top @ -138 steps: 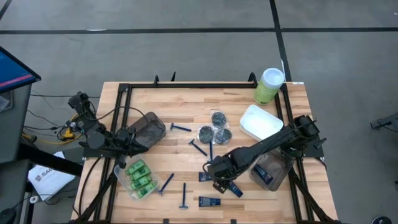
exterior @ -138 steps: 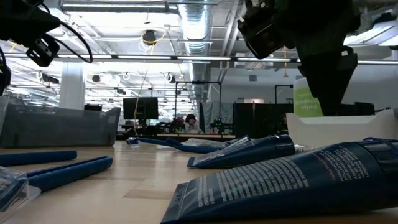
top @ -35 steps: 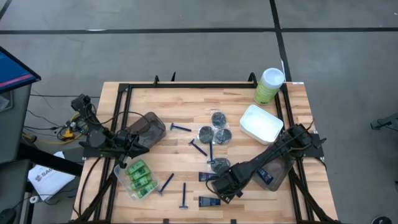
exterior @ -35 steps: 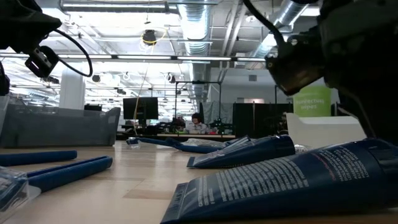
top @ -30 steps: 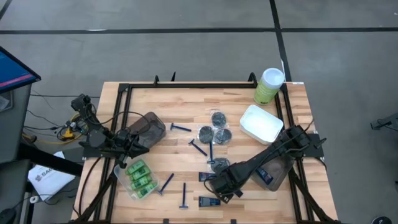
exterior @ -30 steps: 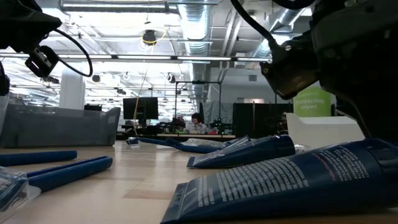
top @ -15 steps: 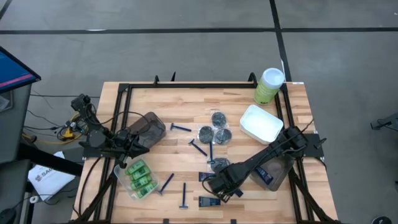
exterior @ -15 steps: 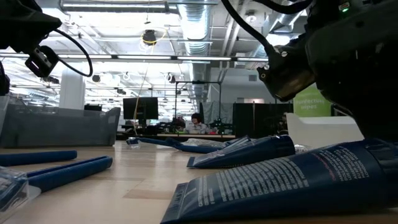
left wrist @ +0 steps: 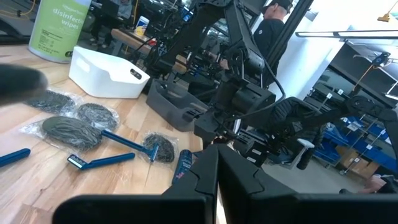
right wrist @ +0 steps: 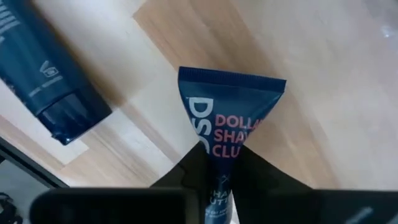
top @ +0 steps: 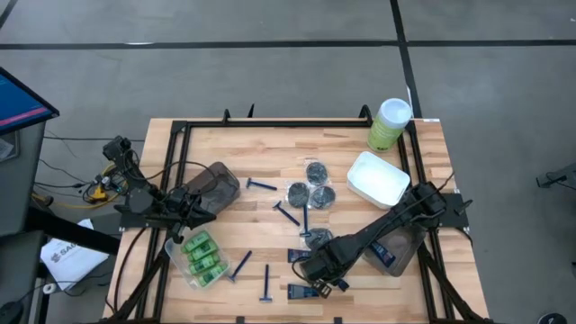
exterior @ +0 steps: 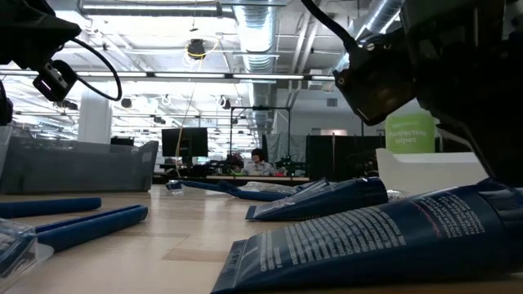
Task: Pick & Place Travel size toiletries
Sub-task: Put the blue shave cream into the right black bin
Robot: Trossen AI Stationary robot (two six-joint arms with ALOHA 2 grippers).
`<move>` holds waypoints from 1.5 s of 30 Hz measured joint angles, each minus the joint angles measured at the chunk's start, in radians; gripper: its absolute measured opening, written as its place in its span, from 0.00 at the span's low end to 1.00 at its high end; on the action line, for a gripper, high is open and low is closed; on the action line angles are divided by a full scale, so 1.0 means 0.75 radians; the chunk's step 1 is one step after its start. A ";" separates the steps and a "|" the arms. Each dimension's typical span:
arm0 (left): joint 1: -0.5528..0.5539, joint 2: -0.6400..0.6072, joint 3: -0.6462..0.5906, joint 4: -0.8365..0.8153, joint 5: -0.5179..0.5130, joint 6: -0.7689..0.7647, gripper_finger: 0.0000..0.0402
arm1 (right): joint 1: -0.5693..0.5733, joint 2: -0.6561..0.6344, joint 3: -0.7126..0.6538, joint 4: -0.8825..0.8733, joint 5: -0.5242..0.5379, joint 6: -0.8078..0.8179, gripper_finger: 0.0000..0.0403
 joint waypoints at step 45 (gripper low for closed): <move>-0.001 0.046 0.000 0.013 0.000 0.000 0.00 | -0.044 -0.555 -0.160 -0.892 0.277 0.245 0.05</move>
